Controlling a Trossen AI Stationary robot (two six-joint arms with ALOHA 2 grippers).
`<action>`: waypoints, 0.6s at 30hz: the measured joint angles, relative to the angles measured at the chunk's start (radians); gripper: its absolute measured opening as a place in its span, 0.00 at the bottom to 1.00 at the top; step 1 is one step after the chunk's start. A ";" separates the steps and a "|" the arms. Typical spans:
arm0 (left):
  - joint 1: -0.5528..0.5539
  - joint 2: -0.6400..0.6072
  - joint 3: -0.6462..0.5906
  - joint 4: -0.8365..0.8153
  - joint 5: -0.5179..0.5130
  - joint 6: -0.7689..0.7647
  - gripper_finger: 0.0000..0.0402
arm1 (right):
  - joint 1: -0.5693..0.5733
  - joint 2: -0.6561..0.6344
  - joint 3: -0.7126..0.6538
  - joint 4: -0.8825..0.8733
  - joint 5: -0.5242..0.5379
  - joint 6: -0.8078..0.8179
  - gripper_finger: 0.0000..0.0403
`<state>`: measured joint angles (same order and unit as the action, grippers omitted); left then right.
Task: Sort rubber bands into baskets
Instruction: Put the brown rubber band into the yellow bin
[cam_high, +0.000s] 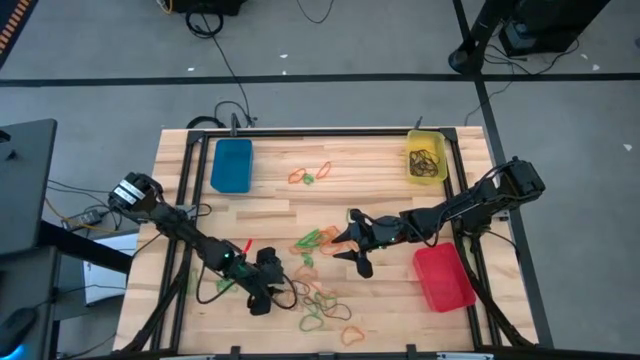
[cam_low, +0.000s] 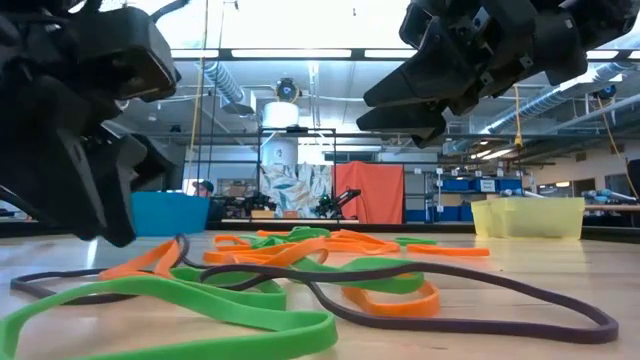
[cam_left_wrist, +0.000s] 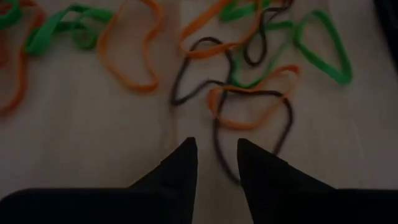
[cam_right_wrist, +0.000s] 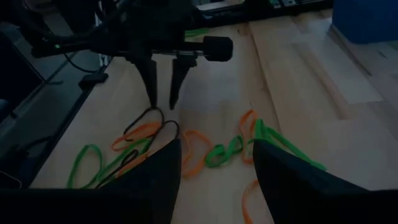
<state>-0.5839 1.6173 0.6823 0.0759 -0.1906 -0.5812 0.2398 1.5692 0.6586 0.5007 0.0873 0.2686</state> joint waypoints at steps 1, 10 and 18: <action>-0.004 0.000 0.000 0.009 0.000 0.000 0.30 | 0.000 0.000 0.000 0.000 0.000 0.000 0.52; -0.021 0.089 0.000 0.080 -0.060 0.002 0.30 | 0.000 0.000 0.000 -0.005 -0.002 -0.002 0.52; -0.023 0.150 0.007 0.080 -0.123 -0.049 0.26 | 0.000 0.000 0.000 -0.003 -0.002 -0.016 0.52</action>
<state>-0.6071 1.7669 0.6895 0.1560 -0.3139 -0.6303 0.2398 1.5692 0.6586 0.4973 0.0849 0.2531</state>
